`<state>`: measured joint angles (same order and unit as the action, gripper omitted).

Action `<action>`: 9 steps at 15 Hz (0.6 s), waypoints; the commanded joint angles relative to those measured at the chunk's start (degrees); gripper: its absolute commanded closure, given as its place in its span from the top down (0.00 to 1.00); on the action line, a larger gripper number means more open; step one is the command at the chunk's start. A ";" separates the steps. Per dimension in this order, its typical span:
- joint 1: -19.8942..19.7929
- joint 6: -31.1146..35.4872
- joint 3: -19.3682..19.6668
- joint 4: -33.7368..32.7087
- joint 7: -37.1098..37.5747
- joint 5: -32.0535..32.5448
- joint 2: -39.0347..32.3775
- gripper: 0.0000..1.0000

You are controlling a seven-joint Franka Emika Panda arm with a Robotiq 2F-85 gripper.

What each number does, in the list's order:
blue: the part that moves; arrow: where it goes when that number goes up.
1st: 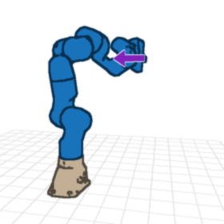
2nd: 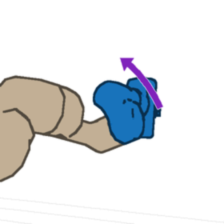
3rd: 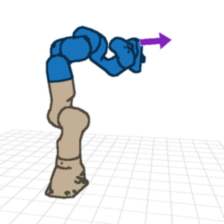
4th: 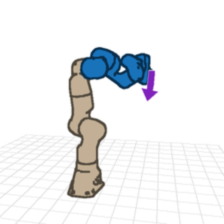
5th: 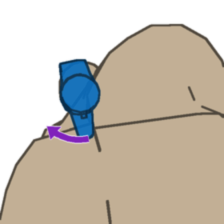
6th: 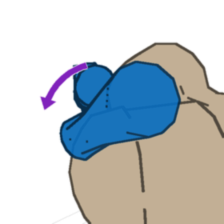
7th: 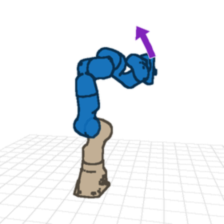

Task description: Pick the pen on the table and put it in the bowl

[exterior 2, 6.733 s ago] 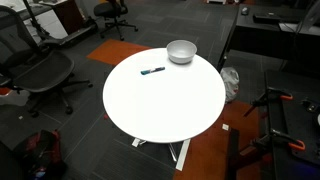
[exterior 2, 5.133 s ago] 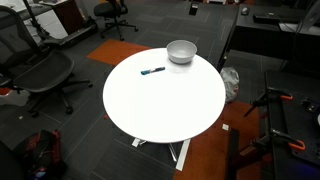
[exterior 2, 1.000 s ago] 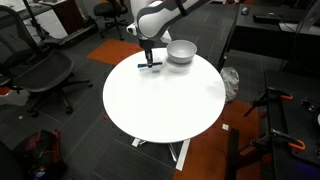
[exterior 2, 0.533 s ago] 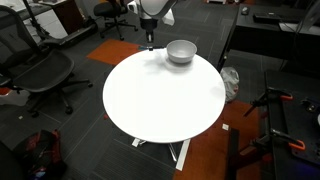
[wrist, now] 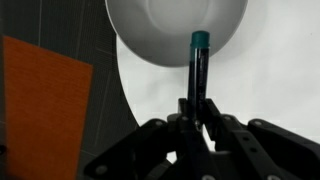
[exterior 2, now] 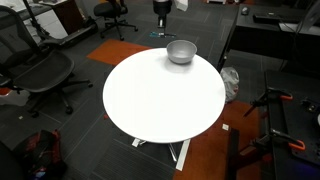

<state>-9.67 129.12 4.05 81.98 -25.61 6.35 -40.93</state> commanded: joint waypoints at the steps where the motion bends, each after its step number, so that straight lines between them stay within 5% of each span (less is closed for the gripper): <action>1: -0.74 3.41 0.90 9.73 4.13 0.97 6.48 0.05; 9: -4.59 10.35 0.39 15.69 4.76 -1.91 6.69 0.05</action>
<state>-13.11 136.21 4.99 94.00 -22.05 5.50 -36.01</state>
